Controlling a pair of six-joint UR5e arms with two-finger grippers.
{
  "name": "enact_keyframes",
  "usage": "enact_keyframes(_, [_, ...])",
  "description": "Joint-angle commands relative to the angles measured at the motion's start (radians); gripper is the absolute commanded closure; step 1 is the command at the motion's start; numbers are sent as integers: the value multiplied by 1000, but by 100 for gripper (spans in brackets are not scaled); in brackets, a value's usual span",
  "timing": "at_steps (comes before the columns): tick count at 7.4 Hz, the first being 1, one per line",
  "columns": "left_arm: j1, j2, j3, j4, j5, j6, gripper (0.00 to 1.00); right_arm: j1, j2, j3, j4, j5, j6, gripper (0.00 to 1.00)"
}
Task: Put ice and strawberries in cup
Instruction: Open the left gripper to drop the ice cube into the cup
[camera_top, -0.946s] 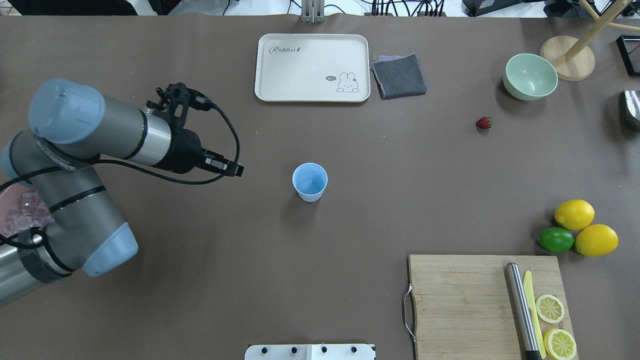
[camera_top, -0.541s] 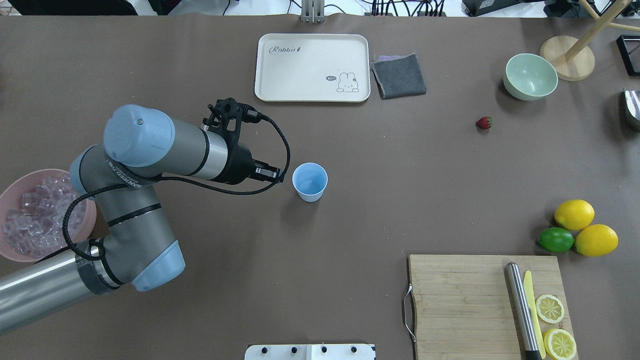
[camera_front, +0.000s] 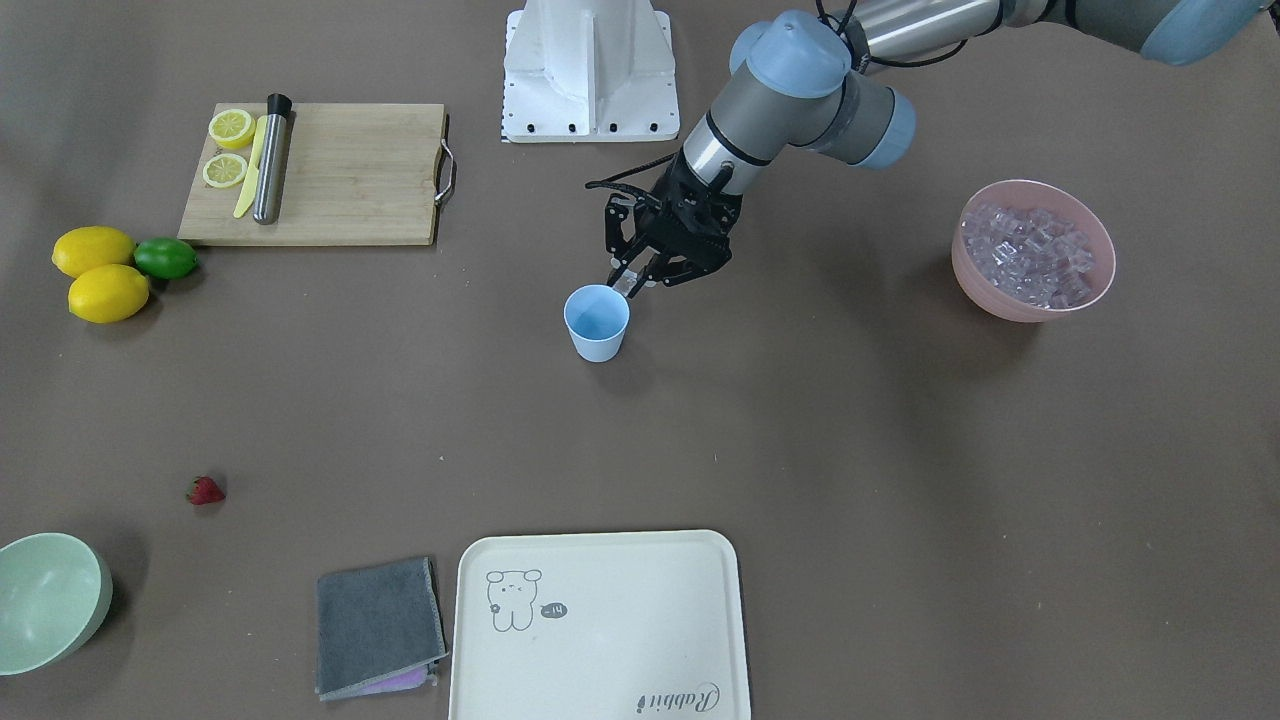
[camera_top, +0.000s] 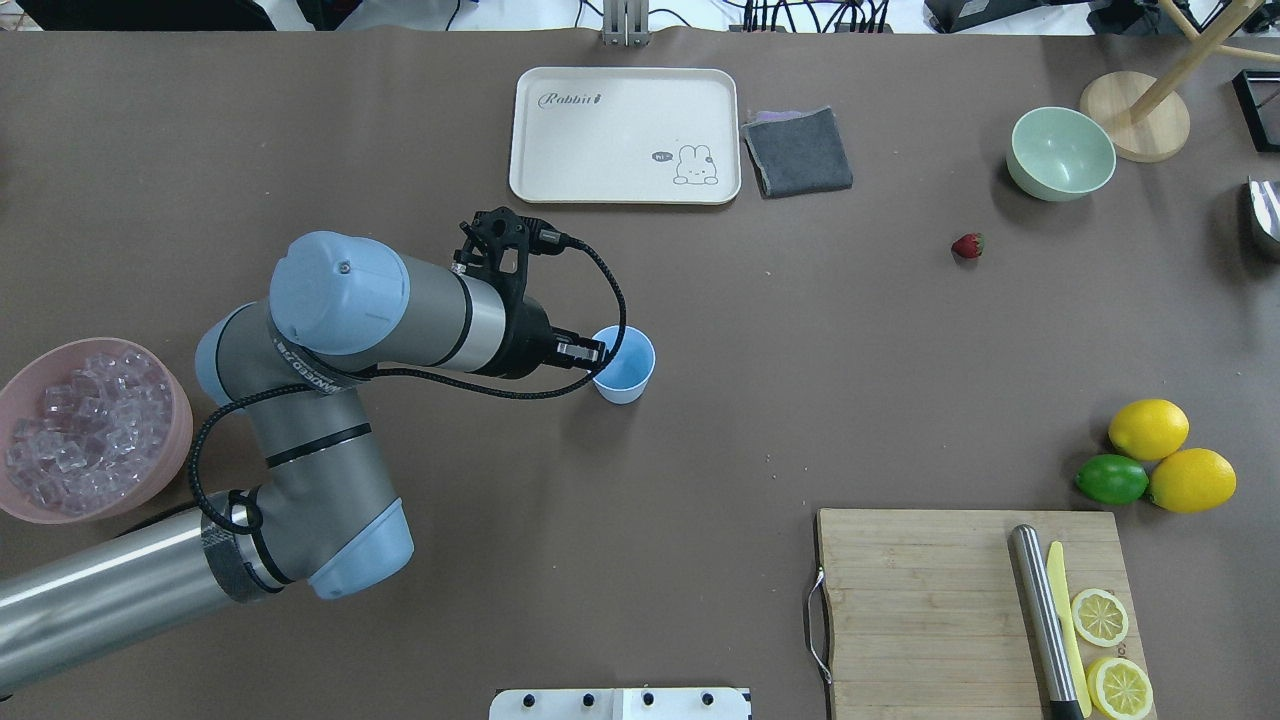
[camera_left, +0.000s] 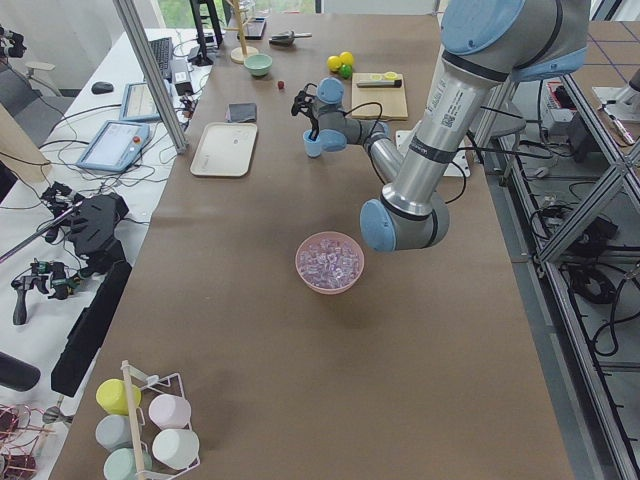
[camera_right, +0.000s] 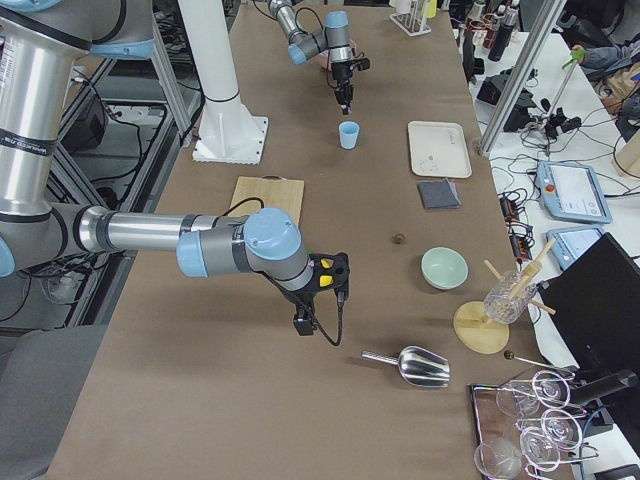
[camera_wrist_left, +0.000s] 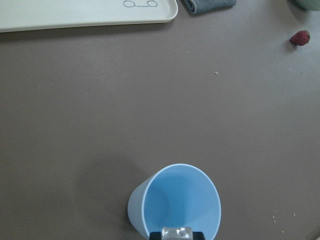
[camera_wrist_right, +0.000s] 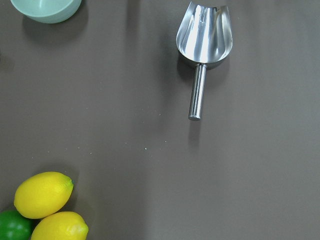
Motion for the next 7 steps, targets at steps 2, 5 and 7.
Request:
enact_keyframes(2, [10, -15, 34, -11, 47, -7, 100, 1, 0, -4, 1, 0, 0, 0])
enact_keyframes(5, [19, -34, 56, -14, 56, -8, 100, -1, 1, -4, 1, 0, 1, 0])
enact_keyframes(7, [21, -35, 56, -15, 58, -8, 53, -1, 1, -4, 1, 0, 1, 0])
